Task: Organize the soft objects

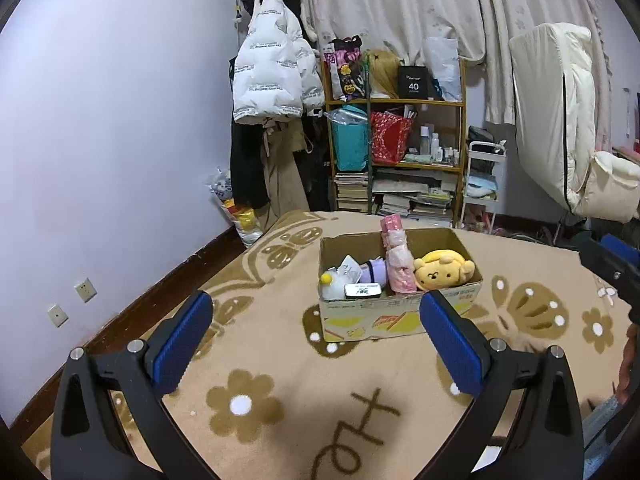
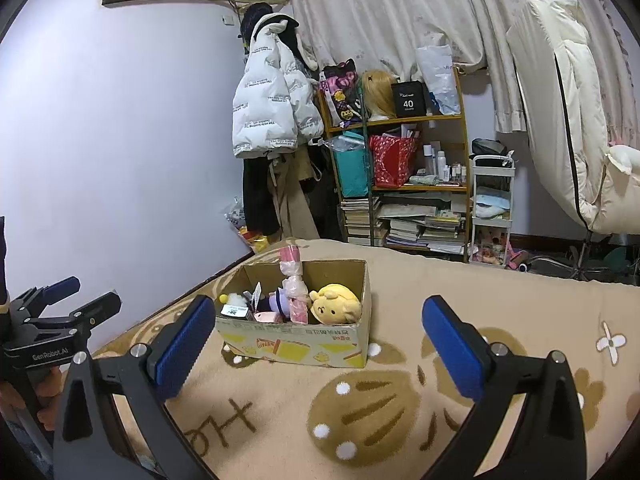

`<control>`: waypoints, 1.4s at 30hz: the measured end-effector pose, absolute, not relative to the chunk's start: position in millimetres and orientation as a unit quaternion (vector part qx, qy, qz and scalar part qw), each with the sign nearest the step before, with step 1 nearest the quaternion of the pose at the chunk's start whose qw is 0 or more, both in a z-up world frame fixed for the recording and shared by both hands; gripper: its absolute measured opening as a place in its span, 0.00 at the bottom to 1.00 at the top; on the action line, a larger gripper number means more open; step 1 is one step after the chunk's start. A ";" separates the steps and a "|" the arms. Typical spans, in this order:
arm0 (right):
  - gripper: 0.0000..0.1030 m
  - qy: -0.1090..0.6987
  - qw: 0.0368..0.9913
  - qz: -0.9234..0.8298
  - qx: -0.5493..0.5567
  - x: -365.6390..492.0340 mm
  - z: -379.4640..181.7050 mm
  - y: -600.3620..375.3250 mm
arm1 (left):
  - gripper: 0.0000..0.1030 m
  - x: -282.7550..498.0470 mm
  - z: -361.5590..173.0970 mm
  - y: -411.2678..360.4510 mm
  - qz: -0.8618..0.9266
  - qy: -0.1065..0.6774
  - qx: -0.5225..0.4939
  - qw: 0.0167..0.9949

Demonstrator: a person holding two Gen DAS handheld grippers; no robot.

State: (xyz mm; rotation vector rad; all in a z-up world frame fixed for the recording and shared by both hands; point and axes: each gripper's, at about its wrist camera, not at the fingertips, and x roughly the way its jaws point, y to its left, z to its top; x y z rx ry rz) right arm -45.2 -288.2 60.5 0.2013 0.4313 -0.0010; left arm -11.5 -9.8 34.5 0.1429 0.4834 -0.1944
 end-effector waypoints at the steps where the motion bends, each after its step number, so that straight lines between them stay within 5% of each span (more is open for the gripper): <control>1: 1.00 0.213 0.972 0.000 0.100 -45.8 60.1 -288.8 | 0.99 -11.5 34.7 -8.4 -0.096 0.239 0.067 0.964; 42: 1.00 0.235 0.969 -0.012 0.078 -33.3 38.2 -292.3 | 0.99 -8.4 22.7 -10.8 -0.099 0.243 0.079 0.962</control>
